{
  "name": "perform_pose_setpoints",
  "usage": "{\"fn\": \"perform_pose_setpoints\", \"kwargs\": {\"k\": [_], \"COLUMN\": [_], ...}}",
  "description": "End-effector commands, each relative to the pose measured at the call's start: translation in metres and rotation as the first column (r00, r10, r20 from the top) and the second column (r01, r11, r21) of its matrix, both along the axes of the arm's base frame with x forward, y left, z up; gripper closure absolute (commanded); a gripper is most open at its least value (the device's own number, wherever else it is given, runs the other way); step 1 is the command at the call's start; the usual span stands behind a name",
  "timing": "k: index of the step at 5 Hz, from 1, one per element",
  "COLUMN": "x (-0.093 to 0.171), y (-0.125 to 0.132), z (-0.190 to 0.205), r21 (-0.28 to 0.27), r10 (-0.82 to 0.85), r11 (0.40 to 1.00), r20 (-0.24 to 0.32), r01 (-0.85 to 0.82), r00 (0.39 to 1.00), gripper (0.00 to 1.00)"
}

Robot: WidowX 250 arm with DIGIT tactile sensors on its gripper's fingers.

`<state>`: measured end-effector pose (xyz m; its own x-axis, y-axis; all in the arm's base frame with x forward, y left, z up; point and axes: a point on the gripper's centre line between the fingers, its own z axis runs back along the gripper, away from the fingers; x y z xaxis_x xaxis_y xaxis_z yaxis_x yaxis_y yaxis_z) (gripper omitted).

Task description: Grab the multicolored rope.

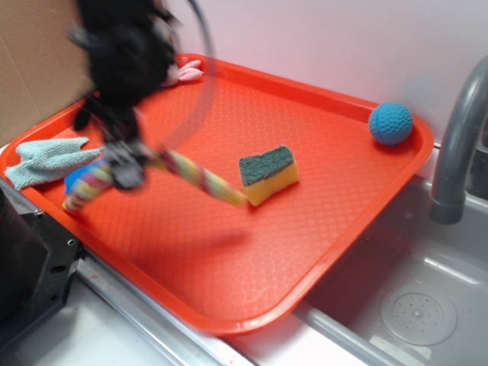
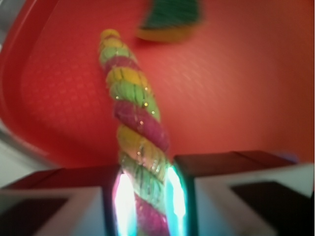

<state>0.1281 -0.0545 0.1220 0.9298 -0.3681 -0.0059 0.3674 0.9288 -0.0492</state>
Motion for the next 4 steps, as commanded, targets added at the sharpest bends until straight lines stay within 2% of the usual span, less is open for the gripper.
{"fn": "perform_pose_setpoints", "kwargs": {"k": [1, 2, 3, 4], "x": [-0.007, 0.001, 0.007, 0.006], "y": [0.024, 0.037, 0.040, 0.045], "z": [0.067, 0.085, 0.091, 0.085], "r21": [0.075, 0.076, 0.086, 0.042], "r10": [0.298, 0.346, 0.364, 0.421], "r11": [0.951, 0.931, 0.921, 0.901], "r20": [0.022, 0.121, 0.153, 0.159], "r01": [-0.299, -0.357, -0.379, -0.432], "r00": [0.954, 0.930, 0.919, 0.893], "gripper": [1.00, 1.00, 1.00, 1.00]}}
